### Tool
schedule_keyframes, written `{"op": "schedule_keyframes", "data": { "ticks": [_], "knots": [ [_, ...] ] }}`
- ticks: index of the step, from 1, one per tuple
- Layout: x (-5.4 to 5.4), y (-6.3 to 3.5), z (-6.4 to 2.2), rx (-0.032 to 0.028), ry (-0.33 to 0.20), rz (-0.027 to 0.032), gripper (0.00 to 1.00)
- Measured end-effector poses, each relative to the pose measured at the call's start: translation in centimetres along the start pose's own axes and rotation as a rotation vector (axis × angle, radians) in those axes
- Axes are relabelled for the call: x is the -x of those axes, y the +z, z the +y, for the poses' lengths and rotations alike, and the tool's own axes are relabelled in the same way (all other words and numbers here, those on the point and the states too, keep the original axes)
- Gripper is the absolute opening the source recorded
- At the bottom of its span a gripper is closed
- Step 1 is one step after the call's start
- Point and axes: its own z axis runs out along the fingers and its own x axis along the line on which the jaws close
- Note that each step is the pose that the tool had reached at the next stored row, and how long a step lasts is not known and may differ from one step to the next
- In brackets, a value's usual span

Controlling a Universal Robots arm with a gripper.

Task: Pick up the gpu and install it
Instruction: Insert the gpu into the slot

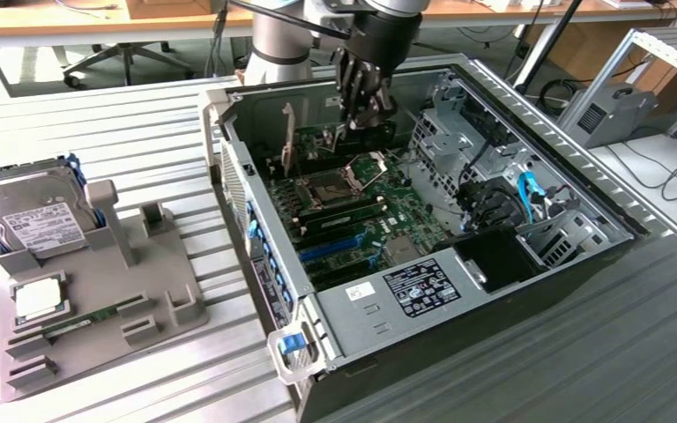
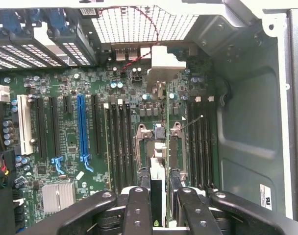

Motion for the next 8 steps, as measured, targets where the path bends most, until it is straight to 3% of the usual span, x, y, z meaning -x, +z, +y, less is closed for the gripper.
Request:
{"op": "schedule_keyframes", "data": {
  "ticks": [8],
  "knots": [
    [-0.48,-0.03,-0.02,-0.0001,0.000,-0.0001,0.26]
  ]
}}
